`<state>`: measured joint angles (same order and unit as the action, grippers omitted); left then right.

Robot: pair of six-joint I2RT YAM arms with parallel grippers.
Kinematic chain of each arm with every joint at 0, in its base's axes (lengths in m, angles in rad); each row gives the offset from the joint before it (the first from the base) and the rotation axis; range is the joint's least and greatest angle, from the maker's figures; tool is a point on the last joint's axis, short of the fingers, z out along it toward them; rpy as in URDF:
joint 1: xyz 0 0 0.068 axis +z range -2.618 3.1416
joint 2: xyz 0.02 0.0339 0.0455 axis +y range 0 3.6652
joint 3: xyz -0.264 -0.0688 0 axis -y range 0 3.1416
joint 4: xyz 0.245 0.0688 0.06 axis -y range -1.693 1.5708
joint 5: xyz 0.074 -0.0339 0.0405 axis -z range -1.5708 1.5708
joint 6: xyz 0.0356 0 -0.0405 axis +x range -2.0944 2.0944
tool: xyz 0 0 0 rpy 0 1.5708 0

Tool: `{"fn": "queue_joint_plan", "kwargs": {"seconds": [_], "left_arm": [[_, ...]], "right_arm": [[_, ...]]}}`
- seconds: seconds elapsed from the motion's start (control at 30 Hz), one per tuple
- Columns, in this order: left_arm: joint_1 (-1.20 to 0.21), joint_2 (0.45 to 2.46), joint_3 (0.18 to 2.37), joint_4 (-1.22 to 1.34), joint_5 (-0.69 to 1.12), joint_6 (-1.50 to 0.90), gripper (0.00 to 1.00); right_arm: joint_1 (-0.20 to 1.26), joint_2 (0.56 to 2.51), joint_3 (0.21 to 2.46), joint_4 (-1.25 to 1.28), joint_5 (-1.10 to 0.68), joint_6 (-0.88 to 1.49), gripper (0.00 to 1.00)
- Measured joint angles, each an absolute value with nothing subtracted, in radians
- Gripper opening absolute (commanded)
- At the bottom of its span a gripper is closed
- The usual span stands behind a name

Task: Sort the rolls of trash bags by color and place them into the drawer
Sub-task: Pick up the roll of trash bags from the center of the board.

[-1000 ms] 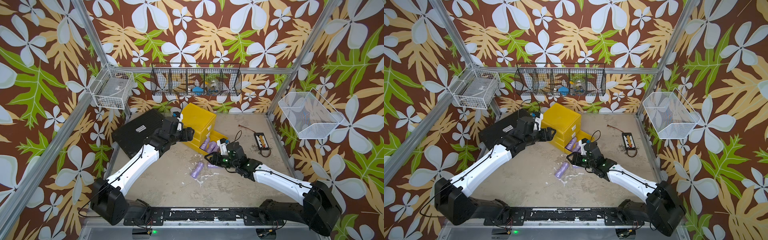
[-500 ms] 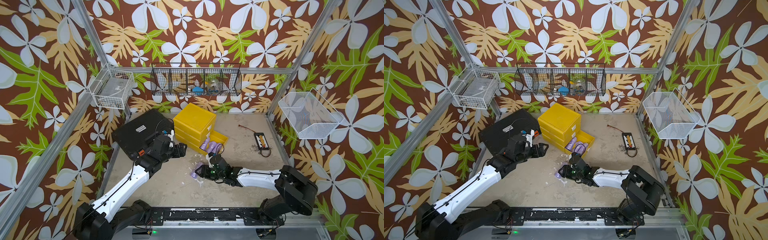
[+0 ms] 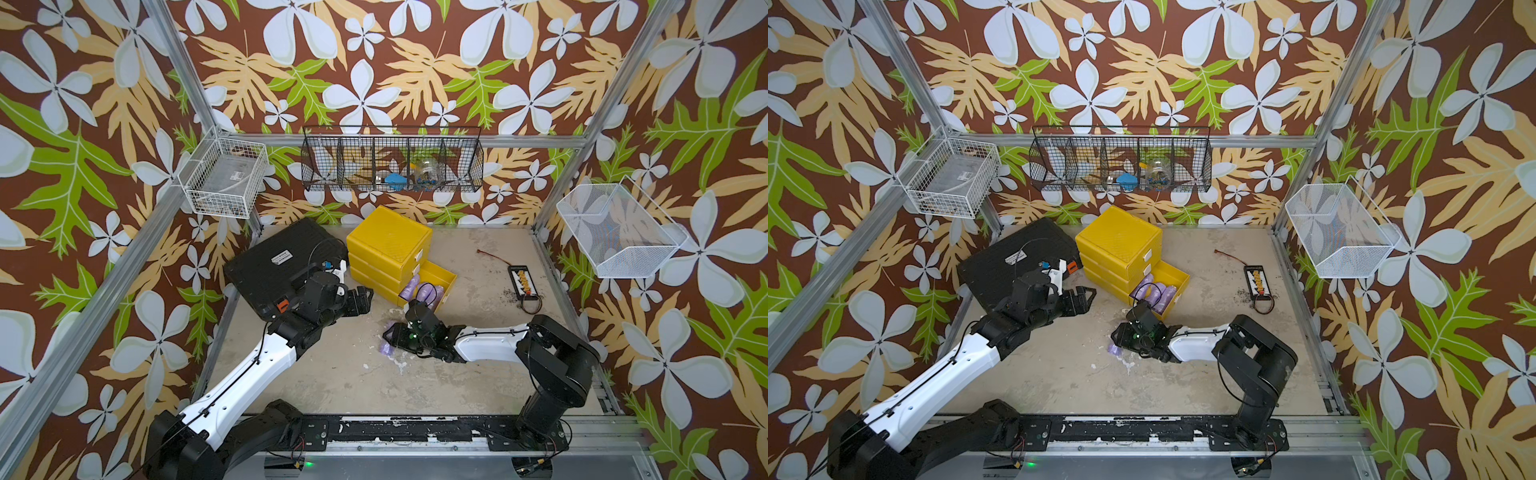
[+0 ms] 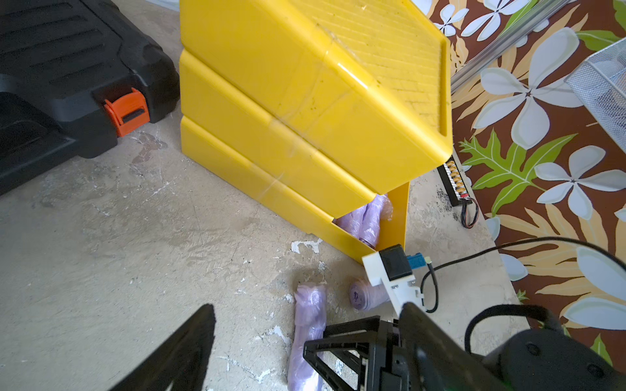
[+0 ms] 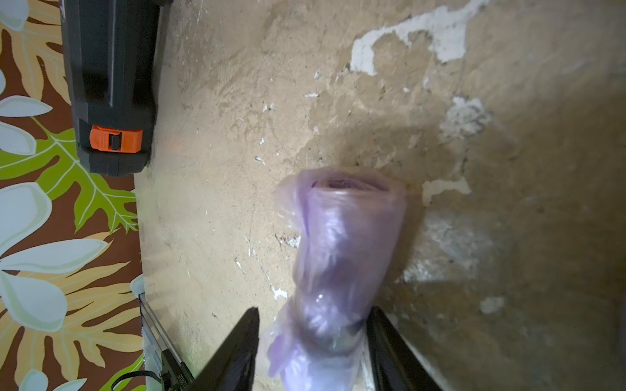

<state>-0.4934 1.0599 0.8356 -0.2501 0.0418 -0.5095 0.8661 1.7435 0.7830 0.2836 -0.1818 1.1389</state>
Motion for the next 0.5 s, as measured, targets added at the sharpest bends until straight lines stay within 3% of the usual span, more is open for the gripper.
{"fn": "queue_joint_plan", "kwargs": {"seconds": [0.2,0.3,0.5], "left_arm": [[-0.493,1.097,0.898,-0.257,0.042,-0.498,0.88],[-0.493,1.145,0.961,-0.262,0.043,-0.491,0.88],[-0.493,1.28,1.144,-0.27,0.054,-0.456,0.83]], "right_arm": [[0.865,1.761,0.788,0.3,-0.18,1.145,0.06],[0.865,1.739,0.777,0.306,-0.184,1.145,0.0],[0.828,1.566,0.737,0.296,-0.192,1.127,0.0]]}}
